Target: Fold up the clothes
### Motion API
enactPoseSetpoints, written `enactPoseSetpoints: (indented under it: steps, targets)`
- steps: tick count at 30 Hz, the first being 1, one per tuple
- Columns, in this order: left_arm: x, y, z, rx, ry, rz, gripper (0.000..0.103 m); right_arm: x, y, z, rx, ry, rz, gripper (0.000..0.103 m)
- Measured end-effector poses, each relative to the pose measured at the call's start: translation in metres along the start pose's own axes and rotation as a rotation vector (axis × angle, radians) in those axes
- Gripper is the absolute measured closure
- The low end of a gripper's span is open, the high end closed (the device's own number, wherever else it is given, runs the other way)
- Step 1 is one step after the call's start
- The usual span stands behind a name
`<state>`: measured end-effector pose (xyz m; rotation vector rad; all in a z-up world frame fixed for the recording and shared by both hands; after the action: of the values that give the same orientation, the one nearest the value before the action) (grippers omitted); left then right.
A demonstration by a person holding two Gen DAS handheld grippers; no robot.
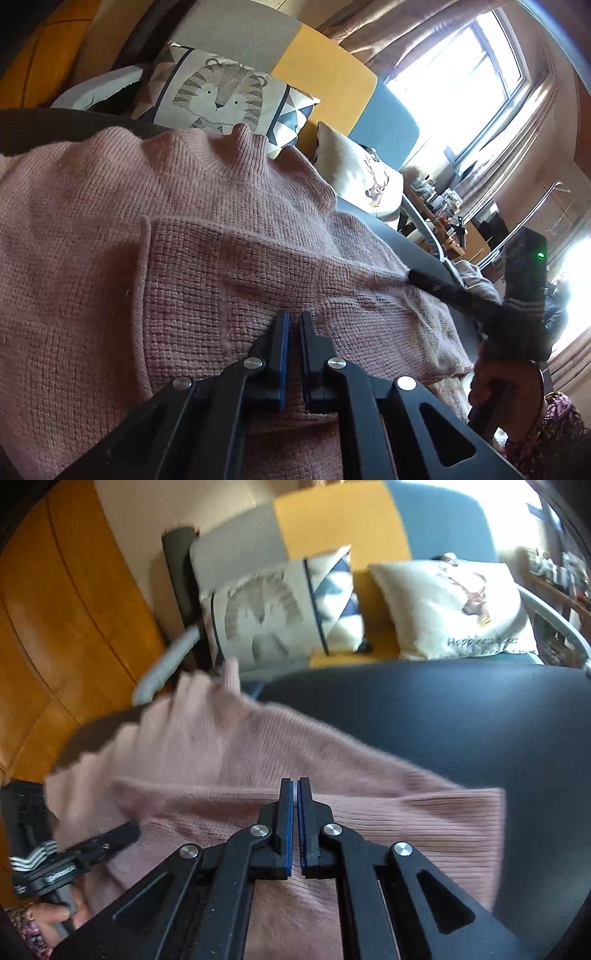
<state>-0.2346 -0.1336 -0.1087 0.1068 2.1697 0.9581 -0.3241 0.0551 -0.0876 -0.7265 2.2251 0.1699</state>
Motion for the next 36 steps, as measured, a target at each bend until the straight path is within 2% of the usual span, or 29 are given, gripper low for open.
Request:
enactPoseSetpoints:
  steps: [2,5,7,10,14,18,20,22,24,29,31,34,36]
  targets:
    - [0.000,0.000,0.000,-0.006,-0.001,0.007,0.097,-0.013,0.012,0.007,-0.030,-0.019,0.055,0.101]
    - [0.000,0.000,0.000,-0.007,0.000,0.008,0.097,-0.015,0.034,0.026,-0.012,-0.055,0.070,0.101]
    - [-0.001,0.000,-0.001,-0.011,-0.001,0.010,0.097,-0.015,0.056,0.039,0.016,-0.073,0.105,0.103]
    - [0.000,-0.001,-0.001,-0.014,-0.002,0.010,0.098,-0.020,0.085,0.042,0.134,-0.047,0.126,0.103]
    - [0.000,-0.001,-0.002,-0.019,-0.003,0.015,0.098,-0.038,0.063,0.032,0.069,-0.019,0.107,0.100]
    - [0.000,-0.002,-0.002,-0.026,-0.005,0.022,0.098,-0.063,0.019,0.048,0.004,0.002,-0.013,0.100]
    - [0.001,-0.002,-0.002,-0.030,-0.007,0.026,0.098,-0.066,0.007,0.064,-0.013,-0.027,-0.045,0.100]
    - [0.001,-0.002,-0.003,-0.034,-0.008,0.030,0.098,-0.060,0.003,0.084,-0.052,-0.102,-0.028,0.100]
    - [0.001,-0.002,-0.003,-0.038,-0.009,0.034,0.098,-0.065,0.013,0.098,-0.065,-0.090,0.014,0.102]
    - [0.002,-0.004,-0.003,-0.050,-0.012,0.041,0.100,-0.077,0.054,0.110,0.153,-0.047,-0.013,0.103]
    - [0.002,-0.005,-0.004,-0.052,-0.013,0.044,0.100,-0.085,0.047,0.099,0.101,-0.037,0.009,0.099]
    - [0.003,-0.005,-0.004,-0.057,-0.015,0.049,0.100,-0.097,0.043,0.093,0.142,0.022,-0.020,0.099]
    - [0.003,-0.005,-0.004,-0.060,-0.016,0.052,0.100,-0.081,0.049,0.107,0.122,-0.071,0.028,0.100]
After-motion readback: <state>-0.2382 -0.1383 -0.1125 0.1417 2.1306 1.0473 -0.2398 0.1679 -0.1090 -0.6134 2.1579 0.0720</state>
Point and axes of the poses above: each gripper's, at about its wrist camera, not at the fingertips, and x roughly the way its jaws point, y to its right, z to its underside, the point moved 8 cm from there along x, roughly the way its jaws point, and after that the axes turned 13 degrees about -x, right-handed, at the moved point
